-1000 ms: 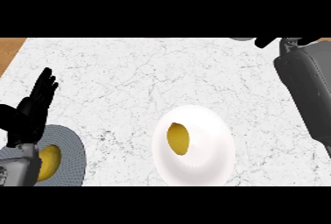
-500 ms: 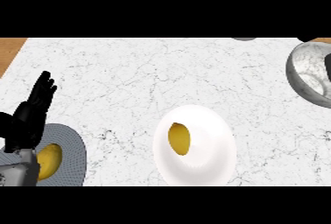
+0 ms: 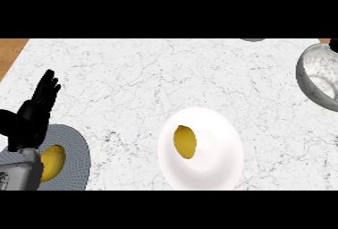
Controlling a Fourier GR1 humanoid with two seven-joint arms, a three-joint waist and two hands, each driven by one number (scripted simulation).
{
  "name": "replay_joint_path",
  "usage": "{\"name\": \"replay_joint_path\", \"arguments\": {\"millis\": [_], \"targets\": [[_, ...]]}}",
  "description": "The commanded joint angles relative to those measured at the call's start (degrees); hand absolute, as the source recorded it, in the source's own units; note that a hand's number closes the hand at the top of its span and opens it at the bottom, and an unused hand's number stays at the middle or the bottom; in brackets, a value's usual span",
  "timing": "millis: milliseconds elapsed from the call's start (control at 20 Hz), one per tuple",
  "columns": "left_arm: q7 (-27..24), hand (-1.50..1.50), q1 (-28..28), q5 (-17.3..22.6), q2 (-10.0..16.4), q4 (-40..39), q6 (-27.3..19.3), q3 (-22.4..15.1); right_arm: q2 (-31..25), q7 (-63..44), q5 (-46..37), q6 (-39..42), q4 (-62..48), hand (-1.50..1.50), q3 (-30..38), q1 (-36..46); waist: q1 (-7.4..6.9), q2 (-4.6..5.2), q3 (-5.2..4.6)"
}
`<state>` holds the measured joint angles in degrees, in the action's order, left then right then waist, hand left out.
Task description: Pick the bell pepper from the plate and place it in the bowl
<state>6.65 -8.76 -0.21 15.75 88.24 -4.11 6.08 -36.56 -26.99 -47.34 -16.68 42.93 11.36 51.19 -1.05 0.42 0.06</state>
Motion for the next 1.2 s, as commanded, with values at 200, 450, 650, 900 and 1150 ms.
{"name": "replay_joint_path", "arguments": {"millis": [200,450,650,900,1150], "targets": [[0.79,0.00,-0.20,0.53,0.06,0.45,0.99,0.71,-5.71,15.65,2.48,-5.62,-18.64,1.50,6.31,1.64,-0.98,0.37,0.06],[1.80,0.00,-1.01,1.05,1.20,2.04,1.66,1.30,-8.29,7.79,2.75,4.81,-25.46,1.50,6.96,0.05,-0.96,0.25,0.07],[-0.02,0.00,-1.90,0.14,0.10,-0.55,1.14,0.85,-8.14,15.40,4.12,6.32,-29.87,-1.50,8.28,0.22,-1.59,0.81,0.15],[1.25,0.00,-0.93,-1.15,-0.98,0.11,-0.06,-0.11,-8.04,25.87,13.14,5.08,-27.15,-1.50,16.38,-1.52,-0.21,0.19,0.15],[0.91,0.00,-0.33,-0.90,-1.33,-0.13,-0.07,0.02,-8.67,32.08,25.48,0.33,-23.55,-1.50,28.93,0.20,0.47,0.15,0.27]]}}
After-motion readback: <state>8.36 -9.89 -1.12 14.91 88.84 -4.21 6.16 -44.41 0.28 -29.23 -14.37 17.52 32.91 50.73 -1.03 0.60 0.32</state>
